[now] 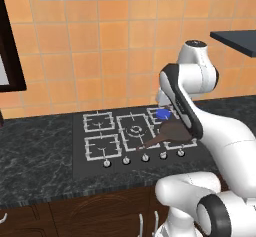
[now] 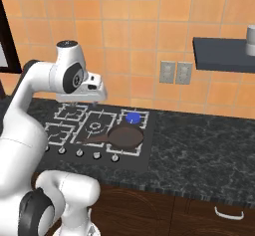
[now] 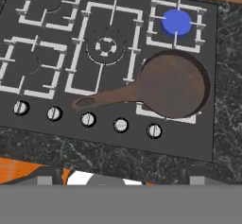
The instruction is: Turn off the rear right burner of the stove.
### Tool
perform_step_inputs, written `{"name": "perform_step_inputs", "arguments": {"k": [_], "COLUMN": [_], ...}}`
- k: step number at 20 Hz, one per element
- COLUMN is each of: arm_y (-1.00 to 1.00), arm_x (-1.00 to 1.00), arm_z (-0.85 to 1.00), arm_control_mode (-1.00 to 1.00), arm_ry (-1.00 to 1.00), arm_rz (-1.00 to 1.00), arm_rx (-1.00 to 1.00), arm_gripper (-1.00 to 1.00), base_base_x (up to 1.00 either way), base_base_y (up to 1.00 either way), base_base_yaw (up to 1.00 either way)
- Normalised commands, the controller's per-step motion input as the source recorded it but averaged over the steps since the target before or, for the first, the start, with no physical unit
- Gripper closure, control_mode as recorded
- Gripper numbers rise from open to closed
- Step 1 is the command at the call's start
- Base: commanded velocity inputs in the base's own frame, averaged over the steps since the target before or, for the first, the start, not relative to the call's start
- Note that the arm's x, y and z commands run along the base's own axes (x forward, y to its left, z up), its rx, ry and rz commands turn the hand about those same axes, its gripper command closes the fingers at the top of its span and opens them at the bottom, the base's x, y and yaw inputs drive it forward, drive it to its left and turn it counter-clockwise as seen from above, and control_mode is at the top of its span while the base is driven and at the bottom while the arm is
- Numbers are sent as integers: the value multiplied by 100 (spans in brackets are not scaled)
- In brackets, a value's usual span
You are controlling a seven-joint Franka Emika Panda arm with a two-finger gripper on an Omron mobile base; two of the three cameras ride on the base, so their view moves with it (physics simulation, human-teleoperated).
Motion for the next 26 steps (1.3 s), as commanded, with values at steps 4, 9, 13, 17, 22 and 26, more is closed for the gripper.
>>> {"name": "perform_step_inputs", "arguments": {"k": [4, 9, 13, 17, 22, 26], "arm_y": [-8, -3, -4, -10, -6, 0], "arm_x": [-50, -34, -27, -23, -19, -22], "arm_z": [-41, -46, -32, -24, -31, -52], "arm_control_mode": [-100, -100, -100, -100, -100, -100], "arm_ry": [4, 7, 1, 0, 0, 1], "arm_rz": [60, 67, 73, 77, 84, 76], "arm_rx": [-3, -7, -13, -14, -8, 0], "arm_gripper": [-100, -100, -100, -100, -100, -100], "base_base_x": [0, 0, 0, 0, 0, 0], "base_base_y": [0, 0, 0, 0, 0, 0], "base_base_yaw": [0, 0, 0, 0, 0, 0]}}
